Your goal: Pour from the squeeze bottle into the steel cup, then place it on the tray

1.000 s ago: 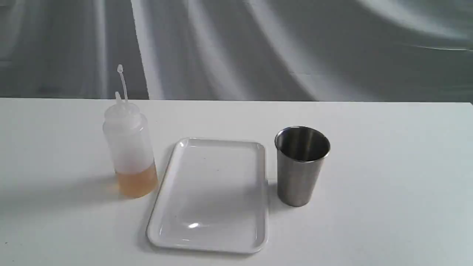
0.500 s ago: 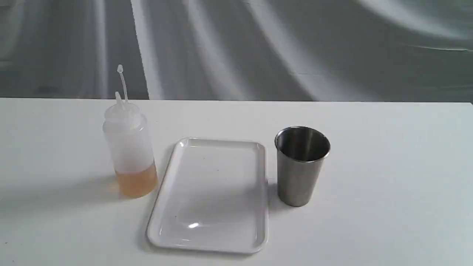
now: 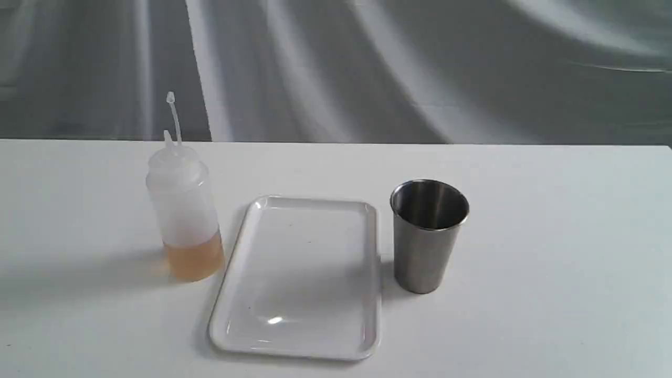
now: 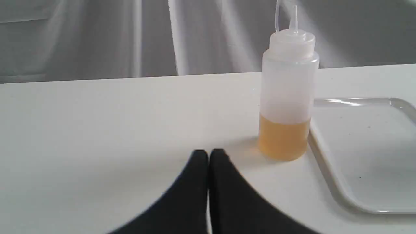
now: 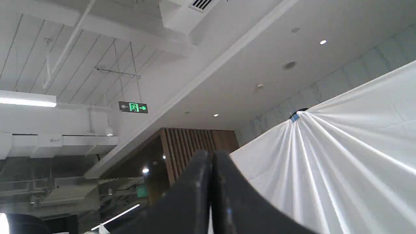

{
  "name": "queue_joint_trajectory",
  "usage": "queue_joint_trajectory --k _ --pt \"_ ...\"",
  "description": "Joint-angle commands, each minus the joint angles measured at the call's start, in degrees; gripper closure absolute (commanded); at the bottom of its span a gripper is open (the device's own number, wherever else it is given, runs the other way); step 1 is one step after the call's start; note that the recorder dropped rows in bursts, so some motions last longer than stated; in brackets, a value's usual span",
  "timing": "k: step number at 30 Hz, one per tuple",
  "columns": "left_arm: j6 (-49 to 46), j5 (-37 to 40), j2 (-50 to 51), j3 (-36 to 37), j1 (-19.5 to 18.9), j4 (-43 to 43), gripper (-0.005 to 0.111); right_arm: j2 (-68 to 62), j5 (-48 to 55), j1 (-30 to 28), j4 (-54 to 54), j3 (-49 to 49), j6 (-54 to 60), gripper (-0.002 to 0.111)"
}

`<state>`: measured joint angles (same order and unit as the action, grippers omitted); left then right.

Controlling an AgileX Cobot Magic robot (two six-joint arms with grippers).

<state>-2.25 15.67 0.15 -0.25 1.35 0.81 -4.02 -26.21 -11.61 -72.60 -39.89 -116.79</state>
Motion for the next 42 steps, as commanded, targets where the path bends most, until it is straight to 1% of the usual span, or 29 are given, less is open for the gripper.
queue_joint_trajectory --k 1,10,16,26,32,37,42 --pt "0.2 -0.4 -0.1 0.3 -0.1 0.1 0.107 -4.2 -0.4 -0.3 -2.4 -6.3 -2.8 0.108" --pt "0.3 -0.4 -0.1 0.3 -0.1 0.1 0.107 -13.9 -1.5 -0.3 -1.8 -19.3 -2.8 0.108" --pt "0.3 -0.4 -0.1 0.3 -0.1 0.1 0.107 -20.7 -0.4 -0.3 -1.8 -25.4 -2.8 0.108" --pt "0.2 -0.4 -0.1 0.3 -0.1 0.1 0.107 -31.4 3.3 -0.3 -2.8 -26.2 -2.8 0.108" --pt "0.3 -0.4 -0.1 0.3 -0.1 0.1 0.107 -40.3 -2.1 -0.3 -2.8 -26.2 -2.8 0.108" --pt "0.3 -0.4 -0.1 0.3 -0.1 0.1 0.107 -45.1 -1.6 -0.3 -2.8 -26.2 -2.8 0.108" --pt "0.2 -0.4 -0.1 0.3 -0.1 0.1 0.107 -46.6 -1.6 -0.3 -2.8 -26.2 -2.8 0.108"
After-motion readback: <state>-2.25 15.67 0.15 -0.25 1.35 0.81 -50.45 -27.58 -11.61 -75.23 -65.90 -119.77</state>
